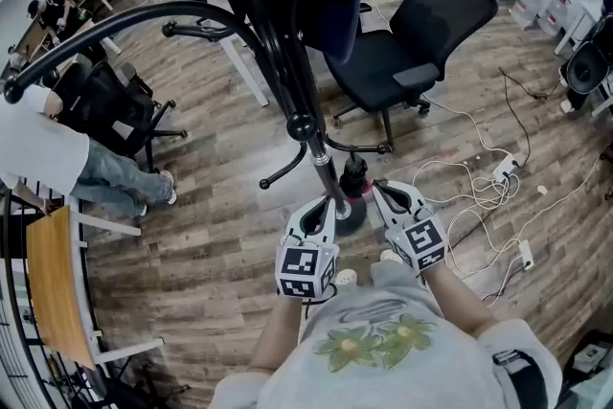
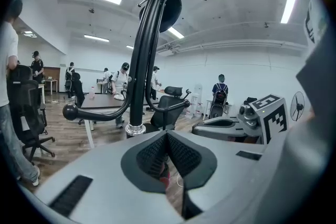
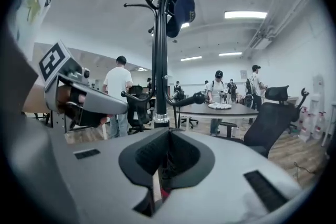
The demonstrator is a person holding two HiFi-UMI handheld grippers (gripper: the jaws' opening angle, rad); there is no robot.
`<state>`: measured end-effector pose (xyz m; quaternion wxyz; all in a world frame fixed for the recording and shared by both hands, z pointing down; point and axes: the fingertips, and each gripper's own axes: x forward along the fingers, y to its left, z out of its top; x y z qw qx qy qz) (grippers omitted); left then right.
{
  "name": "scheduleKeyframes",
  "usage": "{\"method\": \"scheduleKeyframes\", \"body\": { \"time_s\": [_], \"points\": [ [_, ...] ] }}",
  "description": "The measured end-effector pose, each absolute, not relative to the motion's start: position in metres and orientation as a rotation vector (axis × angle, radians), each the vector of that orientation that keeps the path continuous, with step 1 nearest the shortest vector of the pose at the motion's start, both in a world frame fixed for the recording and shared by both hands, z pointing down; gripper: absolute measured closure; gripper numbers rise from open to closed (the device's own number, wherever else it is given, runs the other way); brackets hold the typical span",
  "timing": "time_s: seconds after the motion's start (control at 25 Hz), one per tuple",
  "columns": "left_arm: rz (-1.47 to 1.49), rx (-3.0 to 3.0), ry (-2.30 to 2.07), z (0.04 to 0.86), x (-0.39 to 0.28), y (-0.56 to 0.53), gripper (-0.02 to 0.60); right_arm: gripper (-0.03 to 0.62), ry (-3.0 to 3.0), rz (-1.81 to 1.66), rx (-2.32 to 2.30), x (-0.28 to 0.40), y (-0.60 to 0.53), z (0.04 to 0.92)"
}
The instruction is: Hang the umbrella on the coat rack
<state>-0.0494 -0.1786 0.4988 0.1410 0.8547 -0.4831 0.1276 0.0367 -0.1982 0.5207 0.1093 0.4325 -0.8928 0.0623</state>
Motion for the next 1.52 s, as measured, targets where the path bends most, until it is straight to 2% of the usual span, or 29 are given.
{"method": "scheduleKeyframes", "body": {
  "time_s": [0.76,1.52],
  "points": [
    [0.326,2.581,-1.303,0.473,-0.024,-0.163,0.578,0.595,-2.68,0.256,1.359,0.039,-0.171,0.485],
    [0.335,2.567,-1.306,0.482,-0.017,-0.165,0.578,0.594,-2.716,0.296,1.265,0.028,-0.163,0.49]
  ]
}}
